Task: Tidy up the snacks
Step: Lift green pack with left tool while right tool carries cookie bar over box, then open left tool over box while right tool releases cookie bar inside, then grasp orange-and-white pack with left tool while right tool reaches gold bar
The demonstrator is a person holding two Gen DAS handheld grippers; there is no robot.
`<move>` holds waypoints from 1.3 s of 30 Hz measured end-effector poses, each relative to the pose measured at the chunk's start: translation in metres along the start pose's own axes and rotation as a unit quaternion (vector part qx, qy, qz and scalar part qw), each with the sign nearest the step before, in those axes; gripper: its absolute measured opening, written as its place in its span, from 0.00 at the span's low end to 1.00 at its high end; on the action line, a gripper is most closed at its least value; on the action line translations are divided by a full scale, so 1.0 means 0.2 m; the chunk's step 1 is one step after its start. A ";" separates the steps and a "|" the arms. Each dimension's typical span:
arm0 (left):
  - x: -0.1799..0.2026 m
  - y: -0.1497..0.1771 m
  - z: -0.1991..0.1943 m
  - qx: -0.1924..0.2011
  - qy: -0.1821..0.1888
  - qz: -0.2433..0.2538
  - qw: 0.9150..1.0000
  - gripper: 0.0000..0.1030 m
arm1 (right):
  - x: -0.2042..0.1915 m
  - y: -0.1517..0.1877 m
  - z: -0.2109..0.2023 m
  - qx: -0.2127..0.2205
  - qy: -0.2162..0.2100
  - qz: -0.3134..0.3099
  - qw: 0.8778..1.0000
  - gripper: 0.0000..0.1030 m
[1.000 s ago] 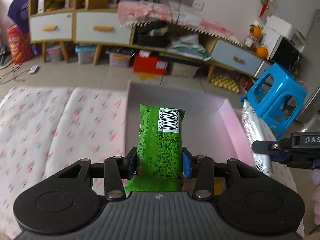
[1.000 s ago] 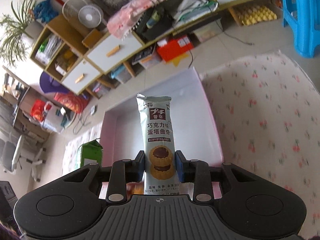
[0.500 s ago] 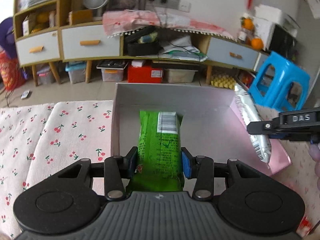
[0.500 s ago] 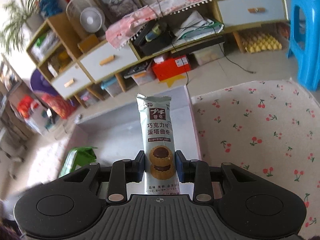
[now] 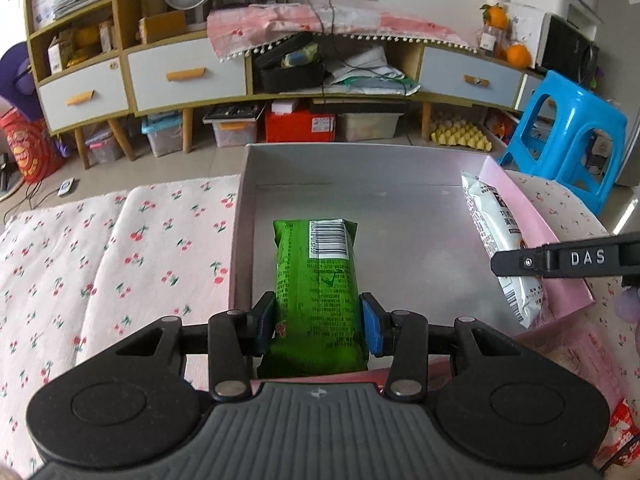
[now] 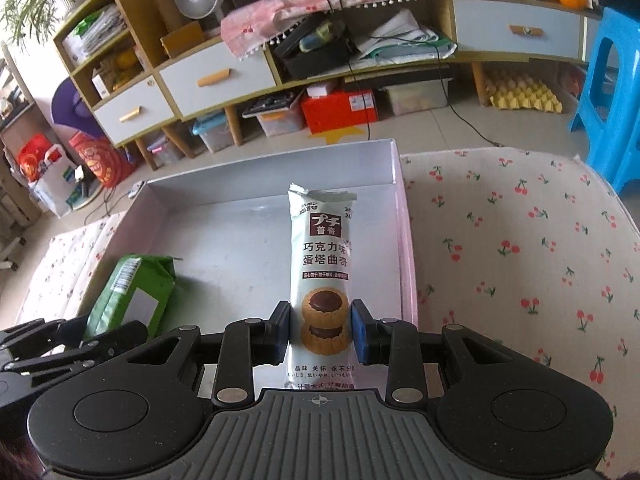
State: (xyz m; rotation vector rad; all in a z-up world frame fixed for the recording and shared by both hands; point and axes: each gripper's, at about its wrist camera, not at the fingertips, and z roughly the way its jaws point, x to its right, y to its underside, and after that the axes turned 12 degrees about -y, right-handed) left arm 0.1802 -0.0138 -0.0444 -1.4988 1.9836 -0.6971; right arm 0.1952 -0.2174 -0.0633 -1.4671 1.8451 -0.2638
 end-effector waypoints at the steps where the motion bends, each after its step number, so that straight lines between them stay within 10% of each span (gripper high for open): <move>1: -0.01 0.00 0.00 -0.006 0.001 -0.005 1.000 0.39 | 0.00 0.01 0.00 -0.003 0.001 -0.001 1.000 0.30; 9: -0.05 -0.01 0.01 -0.038 0.024 -0.050 0.998 0.42 | -0.01 0.00 -0.08 -0.006 -0.013 0.023 1.000 0.33; 14: -0.06 -0.01 -0.03 -0.041 0.048 -0.091 0.994 0.67 | -0.02 -0.03 -0.17 0.000 -0.012 0.036 0.999 0.49; 39: -0.04 0.14 -0.40 -0.071 -0.023 -0.054 0.996 0.99 | -0.13 0.25 -0.54 -0.036 -0.025 0.057 0.997 0.86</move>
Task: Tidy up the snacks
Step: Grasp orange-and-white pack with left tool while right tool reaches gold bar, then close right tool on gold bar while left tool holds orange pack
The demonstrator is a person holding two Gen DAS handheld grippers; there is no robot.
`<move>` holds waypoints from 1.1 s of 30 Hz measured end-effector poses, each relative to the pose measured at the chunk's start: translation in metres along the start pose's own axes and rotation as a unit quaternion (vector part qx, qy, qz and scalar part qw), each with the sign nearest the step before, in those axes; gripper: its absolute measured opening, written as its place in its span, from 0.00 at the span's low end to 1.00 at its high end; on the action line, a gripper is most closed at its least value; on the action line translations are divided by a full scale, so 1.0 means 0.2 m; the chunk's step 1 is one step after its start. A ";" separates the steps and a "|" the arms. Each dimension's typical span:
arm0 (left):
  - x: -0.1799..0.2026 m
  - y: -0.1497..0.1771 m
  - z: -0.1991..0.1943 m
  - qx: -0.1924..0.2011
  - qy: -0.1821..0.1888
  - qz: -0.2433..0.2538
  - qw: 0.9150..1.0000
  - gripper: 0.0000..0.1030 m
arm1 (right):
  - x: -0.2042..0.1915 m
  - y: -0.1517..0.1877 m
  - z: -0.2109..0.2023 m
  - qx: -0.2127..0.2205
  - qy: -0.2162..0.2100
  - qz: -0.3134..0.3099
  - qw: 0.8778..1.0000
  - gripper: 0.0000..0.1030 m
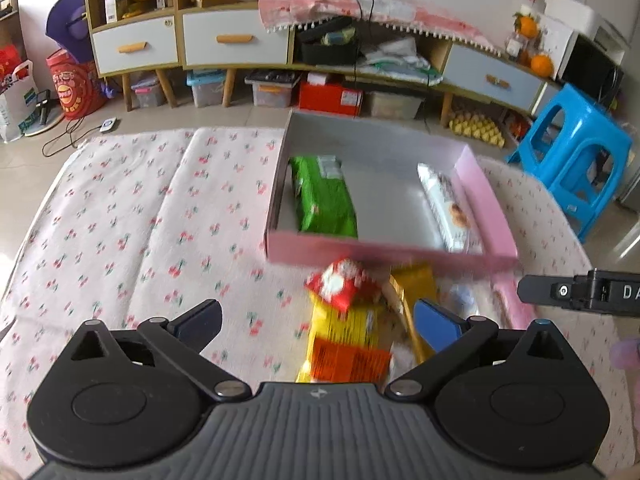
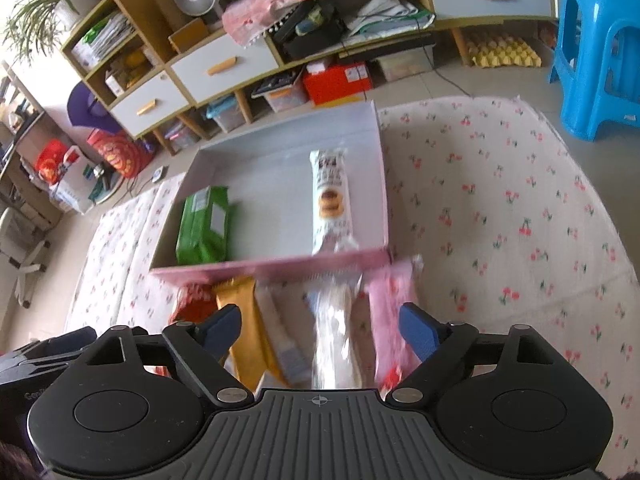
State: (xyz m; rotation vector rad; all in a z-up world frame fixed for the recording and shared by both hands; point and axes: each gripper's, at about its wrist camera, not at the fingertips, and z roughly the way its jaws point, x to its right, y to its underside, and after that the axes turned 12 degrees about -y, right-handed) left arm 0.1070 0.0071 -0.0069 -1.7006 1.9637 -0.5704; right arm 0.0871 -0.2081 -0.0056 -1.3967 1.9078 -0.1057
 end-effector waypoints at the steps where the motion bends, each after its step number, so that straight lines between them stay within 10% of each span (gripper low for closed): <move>1: -0.01 0.02 -0.01 -0.002 0.000 0.002 1.000 0.99 | 0.00 0.02 0.00 -0.002 -0.003 -0.002 1.000 0.86; 19: 0.01 0.16 0.07 -0.051 0.043 -0.048 0.997 0.74 | 0.00 0.07 0.10 -0.049 0.005 0.018 0.999 0.86; 33: 0.06 0.22 0.11 -0.051 0.031 0.003 0.998 0.51 | -0.10 0.09 0.24 -0.041 -0.054 -0.030 0.997 0.80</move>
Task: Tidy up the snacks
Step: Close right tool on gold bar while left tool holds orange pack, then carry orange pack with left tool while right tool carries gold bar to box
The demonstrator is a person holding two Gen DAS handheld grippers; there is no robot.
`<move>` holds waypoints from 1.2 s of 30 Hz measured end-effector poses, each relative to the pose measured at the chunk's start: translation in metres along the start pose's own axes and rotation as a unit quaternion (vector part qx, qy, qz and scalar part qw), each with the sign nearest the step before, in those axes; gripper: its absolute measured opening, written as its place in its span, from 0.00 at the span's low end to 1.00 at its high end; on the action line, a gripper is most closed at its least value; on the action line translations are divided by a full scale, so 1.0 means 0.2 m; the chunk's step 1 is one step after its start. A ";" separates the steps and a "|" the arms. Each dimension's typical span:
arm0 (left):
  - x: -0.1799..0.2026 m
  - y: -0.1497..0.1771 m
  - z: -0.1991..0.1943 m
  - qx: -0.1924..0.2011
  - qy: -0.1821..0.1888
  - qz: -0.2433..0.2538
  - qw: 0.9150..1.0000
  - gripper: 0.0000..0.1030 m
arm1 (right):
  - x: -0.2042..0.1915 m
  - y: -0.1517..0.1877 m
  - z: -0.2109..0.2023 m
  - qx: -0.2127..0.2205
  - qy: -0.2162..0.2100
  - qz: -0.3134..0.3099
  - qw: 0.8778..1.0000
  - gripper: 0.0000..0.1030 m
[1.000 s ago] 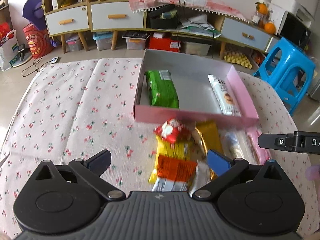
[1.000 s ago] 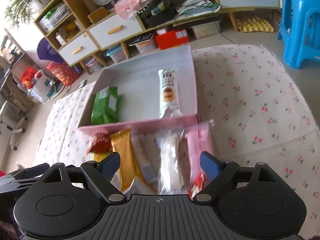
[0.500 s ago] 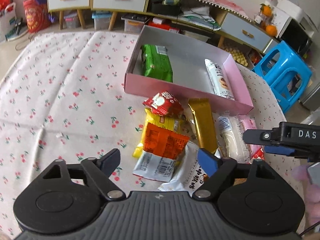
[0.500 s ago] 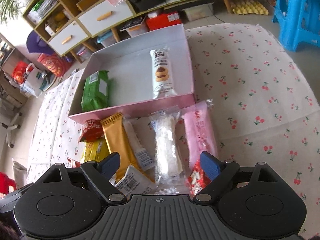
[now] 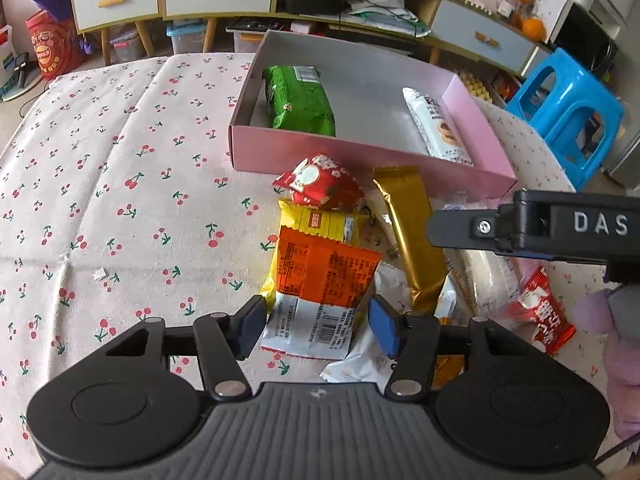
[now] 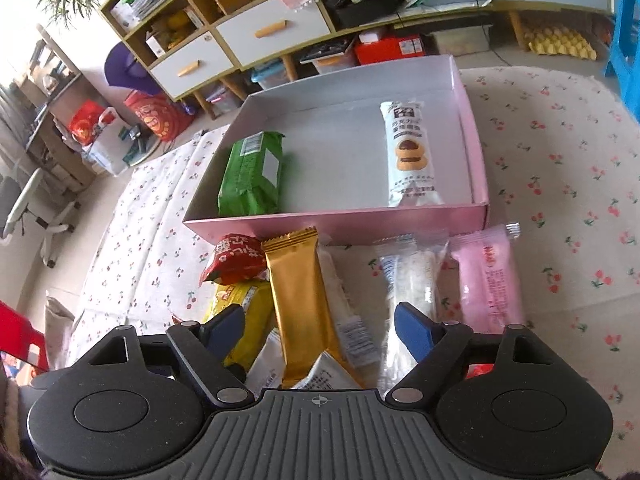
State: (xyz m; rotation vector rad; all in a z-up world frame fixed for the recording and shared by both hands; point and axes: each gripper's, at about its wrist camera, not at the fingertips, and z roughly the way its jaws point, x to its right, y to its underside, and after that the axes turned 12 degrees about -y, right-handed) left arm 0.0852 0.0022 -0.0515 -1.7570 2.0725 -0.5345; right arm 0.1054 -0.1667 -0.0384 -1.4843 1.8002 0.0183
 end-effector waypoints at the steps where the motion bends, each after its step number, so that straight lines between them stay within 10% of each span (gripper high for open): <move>1: 0.00 0.00 0.00 0.001 0.000 0.001 1.000 0.51 | 0.00 0.00 0.01 -0.001 0.000 0.000 1.000 0.77; 25: 0.00 -0.01 -0.03 0.010 -0.007 0.017 1.000 0.39 | -0.03 0.05 0.12 -0.011 0.049 -0.031 0.998 0.33; 36: -0.01 -0.02 -0.08 0.017 0.001 0.011 1.000 0.36 | -0.06 0.02 0.06 -0.008 0.025 -0.022 0.999 0.28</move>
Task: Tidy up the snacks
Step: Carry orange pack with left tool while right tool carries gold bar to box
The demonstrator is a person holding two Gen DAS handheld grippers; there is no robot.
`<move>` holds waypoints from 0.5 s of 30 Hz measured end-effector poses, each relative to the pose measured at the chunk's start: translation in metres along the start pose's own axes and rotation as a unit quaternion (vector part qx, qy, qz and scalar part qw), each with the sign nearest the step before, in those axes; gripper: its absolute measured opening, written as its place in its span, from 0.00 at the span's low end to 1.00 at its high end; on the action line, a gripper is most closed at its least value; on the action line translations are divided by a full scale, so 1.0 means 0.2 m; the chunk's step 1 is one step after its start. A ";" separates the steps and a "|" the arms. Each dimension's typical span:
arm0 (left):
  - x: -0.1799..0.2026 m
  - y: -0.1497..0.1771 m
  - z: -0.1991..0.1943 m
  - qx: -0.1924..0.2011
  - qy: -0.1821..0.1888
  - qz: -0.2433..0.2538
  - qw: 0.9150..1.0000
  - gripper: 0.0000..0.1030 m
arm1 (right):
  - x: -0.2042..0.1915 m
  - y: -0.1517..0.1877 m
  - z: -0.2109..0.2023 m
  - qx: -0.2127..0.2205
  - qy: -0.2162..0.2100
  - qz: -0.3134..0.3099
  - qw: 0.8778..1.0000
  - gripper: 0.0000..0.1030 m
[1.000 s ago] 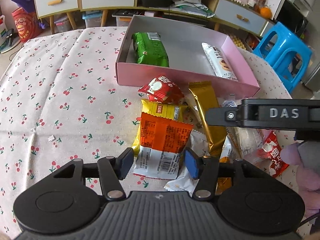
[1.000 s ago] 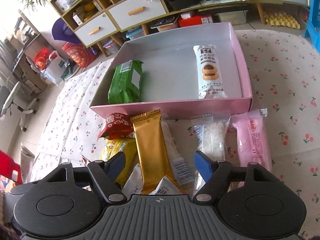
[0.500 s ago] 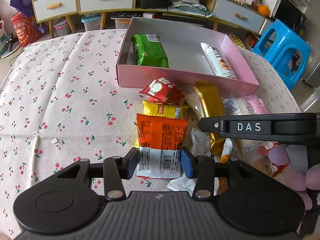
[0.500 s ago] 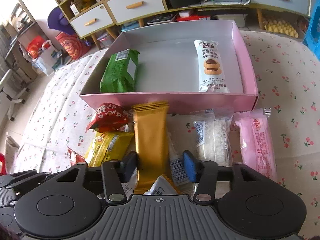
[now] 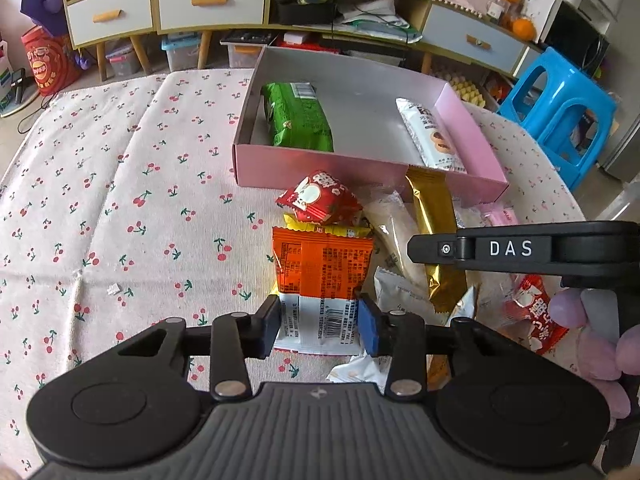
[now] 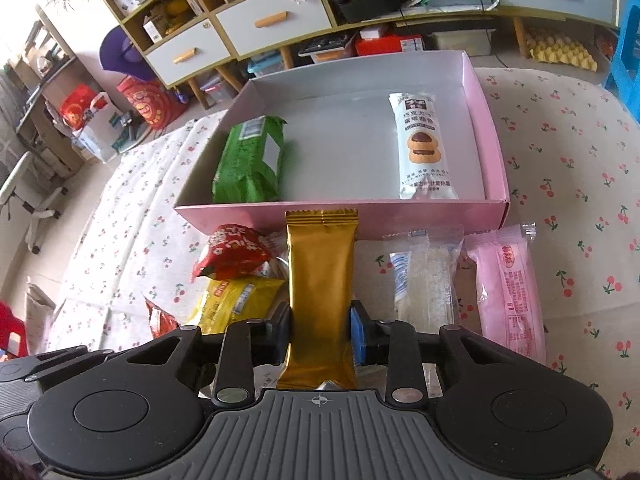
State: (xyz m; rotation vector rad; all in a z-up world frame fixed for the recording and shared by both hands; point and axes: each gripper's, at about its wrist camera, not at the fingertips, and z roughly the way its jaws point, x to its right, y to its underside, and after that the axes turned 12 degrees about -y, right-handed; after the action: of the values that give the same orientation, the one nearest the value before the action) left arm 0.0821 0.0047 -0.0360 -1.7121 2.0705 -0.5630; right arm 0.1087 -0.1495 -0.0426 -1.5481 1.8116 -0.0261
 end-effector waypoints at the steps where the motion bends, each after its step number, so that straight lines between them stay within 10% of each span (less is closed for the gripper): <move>1: 0.00 0.00 -0.01 0.002 0.001 -0.001 1.000 0.36 | 0.00 0.00 -0.01 0.000 -0.002 0.000 1.000 0.28; 15: -0.06 -0.09 -0.07 0.025 0.028 -0.030 0.999 0.36 | 0.02 -0.10 -0.16 0.030 -0.042 0.050 0.997 0.28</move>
State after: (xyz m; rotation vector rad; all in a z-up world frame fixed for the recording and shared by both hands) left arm 0.0913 0.0135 -0.0153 -1.7545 2.0304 -0.6820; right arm 0.1085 -0.1727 -0.0134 -1.3951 1.8034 0.0299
